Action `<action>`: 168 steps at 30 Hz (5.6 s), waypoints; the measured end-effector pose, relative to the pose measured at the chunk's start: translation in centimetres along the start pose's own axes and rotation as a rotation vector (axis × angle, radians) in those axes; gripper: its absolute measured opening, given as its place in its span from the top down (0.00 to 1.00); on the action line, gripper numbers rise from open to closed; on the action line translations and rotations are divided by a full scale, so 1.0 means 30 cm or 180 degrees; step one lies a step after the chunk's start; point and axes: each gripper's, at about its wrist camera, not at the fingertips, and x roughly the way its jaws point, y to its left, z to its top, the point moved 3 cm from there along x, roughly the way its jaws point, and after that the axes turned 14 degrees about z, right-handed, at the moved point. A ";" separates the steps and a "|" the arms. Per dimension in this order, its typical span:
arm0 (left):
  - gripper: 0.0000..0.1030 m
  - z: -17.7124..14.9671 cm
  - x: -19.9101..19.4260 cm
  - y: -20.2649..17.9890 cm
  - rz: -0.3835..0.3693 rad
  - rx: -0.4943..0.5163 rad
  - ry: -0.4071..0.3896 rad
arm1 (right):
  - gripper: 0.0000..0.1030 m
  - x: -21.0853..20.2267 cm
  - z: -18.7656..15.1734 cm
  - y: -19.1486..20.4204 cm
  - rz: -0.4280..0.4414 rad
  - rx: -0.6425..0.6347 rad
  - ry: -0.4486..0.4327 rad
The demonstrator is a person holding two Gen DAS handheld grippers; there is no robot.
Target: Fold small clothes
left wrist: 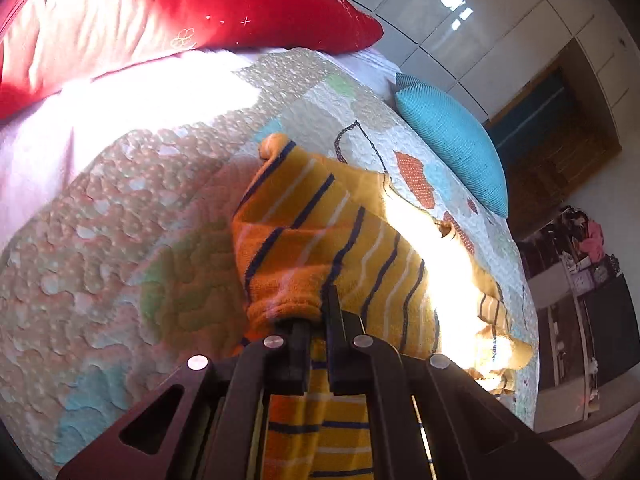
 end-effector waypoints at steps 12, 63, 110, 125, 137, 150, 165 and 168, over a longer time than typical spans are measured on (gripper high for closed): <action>0.52 -0.148 -0.127 0.019 -0.0195 0.0358 0.0012 | 0.46 0.391 0.514 0.094 -0.0263 -0.0500 -0.0094; 0.20 -0.510 -0.267 0.237 -0.0306 0.0372 0.0327 | 0.41 0.129 -0.103 0.025 0.0542 0.0242 0.0232; 0.90 -0.088 -0.151 -0.168 -0.0585 0.0495 0.0144 | 0.88 0.289 0.416 0.115 0.1318 0.0512 -0.0164; 0.66 0.195 0.197 -0.059 -0.0842 -0.0653 0.0642 | 0.48 0.533 0.703 -0.264 0.1341 0.1880 -0.0607; 0.35 0.321 0.159 -0.049 -0.1094 -0.0863 0.0559 | 0.40 0.435 0.706 0.053 0.0384 0.0143 -0.0320; 0.31 0.218 0.117 -0.138 -0.0124 0.0532 0.0361 | 0.40 0.642 0.620 0.193 0.0303 -0.0368 0.0261; 0.27 0.190 0.072 0.102 -0.0035 0.0216 0.0408 | 0.39 0.590 0.701 0.065 -0.0070 -0.0135 0.0052; 0.25 0.119 0.008 0.152 -0.0064 0.0356 0.0427 | 0.35 0.462 0.636 0.075 -0.0120 -0.0277 -0.0003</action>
